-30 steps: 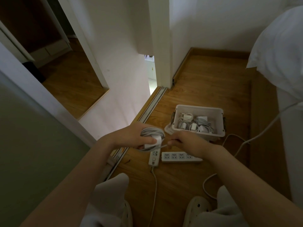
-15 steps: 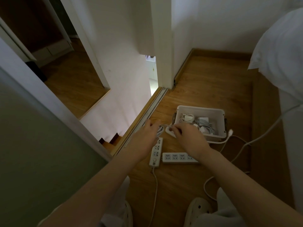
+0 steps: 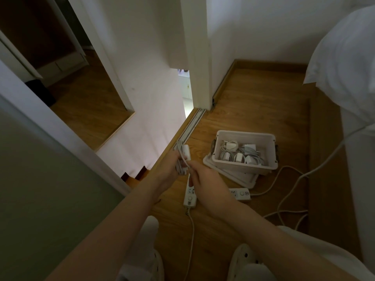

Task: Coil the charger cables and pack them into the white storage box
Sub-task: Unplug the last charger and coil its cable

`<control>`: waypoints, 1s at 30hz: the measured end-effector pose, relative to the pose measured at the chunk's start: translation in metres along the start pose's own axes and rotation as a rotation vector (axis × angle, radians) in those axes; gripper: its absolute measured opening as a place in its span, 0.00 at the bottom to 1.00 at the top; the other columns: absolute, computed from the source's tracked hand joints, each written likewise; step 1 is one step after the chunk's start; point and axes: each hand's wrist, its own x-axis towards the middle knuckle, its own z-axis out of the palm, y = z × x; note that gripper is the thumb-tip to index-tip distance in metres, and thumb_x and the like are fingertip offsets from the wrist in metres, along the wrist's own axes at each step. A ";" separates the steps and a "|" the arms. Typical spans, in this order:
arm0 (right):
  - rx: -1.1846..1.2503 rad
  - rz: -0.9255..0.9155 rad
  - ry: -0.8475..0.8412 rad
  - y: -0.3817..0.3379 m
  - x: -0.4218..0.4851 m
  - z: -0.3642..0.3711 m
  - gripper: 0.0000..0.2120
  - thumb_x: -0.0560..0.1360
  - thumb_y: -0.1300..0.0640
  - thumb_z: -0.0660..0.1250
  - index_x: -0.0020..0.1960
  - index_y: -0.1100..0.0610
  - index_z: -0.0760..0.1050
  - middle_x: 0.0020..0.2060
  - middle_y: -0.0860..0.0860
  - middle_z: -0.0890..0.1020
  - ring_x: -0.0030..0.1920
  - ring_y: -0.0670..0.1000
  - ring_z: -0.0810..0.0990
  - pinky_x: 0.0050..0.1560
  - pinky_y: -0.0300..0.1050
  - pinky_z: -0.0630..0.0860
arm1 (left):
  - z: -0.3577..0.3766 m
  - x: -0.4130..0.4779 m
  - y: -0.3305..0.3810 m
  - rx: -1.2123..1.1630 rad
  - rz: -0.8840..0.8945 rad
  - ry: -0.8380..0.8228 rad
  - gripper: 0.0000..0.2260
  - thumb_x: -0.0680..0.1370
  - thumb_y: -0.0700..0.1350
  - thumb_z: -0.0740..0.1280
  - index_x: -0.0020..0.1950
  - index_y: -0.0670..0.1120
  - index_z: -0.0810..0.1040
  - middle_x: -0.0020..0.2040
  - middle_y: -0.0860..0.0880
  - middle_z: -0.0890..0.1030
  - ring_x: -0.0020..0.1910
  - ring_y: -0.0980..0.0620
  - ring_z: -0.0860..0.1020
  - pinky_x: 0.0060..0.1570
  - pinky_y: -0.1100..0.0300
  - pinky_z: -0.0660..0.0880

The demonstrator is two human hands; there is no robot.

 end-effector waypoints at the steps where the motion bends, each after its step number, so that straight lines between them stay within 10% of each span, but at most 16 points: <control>1: 0.021 0.002 0.008 0.000 0.000 -0.001 0.14 0.82 0.60 0.53 0.64 0.51 0.70 0.33 0.42 0.71 0.31 0.39 0.69 0.33 0.31 0.64 | 0.000 -0.008 0.004 -0.104 0.015 -0.056 0.08 0.79 0.36 0.53 0.47 0.42 0.71 0.41 0.43 0.71 0.39 0.50 0.71 0.41 0.59 0.70; 8: 0.130 0.050 0.084 -0.002 -0.003 -0.001 0.14 0.82 0.56 0.50 0.62 0.52 0.70 0.30 0.45 0.71 0.29 0.43 0.68 0.33 0.44 0.69 | -0.004 -0.018 0.024 -0.401 0.010 -0.074 0.10 0.79 0.36 0.56 0.59 0.36 0.69 0.50 0.38 0.72 0.45 0.47 0.73 0.46 0.54 0.73; 18: -0.269 -0.106 0.023 0.003 -0.009 -0.004 0.15 0.82 0.57 0.51 0.65 0.50 0.68 0.40 0.47 0.73 0.38 0.47 0.71 0.29 0.34 0.61 | -0.017 -0.019 0.030 -0.724 -0.066 -0.139 0.24 0.70 0.49 0.63 0.63 0.39 0.70 0.60 0.36 0.73 0.63 0.40 0.71 0.61 0.44 0.70; 26: -0.506 -0.067 -0.103 0.024 0.005 -0.014 0.12 0.78 0.58 0.60 0.62 0.52 0.72 0.56 0.51 0.71 0.58 0.50 0.69 0.59 0.44 0.68 | -0.001 -0.020 0.028 -0.477 0.061 -0.098 0.03 0.77 0.41 0.64 0.48 0.42 0.75 0.44 0.43 0.79 0.41 0.49 0.79 0.35 0.60 0.80; 30: -0.495 0.035 -0.037 0.031 0.011 -0.021 0.10 0.80 0.56 0.57 0.59 0.54 0.72 0.54 0.52 0.74 0.52 0.50 0.75 0.54 0.45 0.74 | 0.002 -0.017 0.024 -0.338 0.061 -0.115 0.06 0.77 0.44 0.65 0.50 0.42 0.77 0.45 0.43 0.79 0.42 0.49 0.79 0.36 0.59 0.80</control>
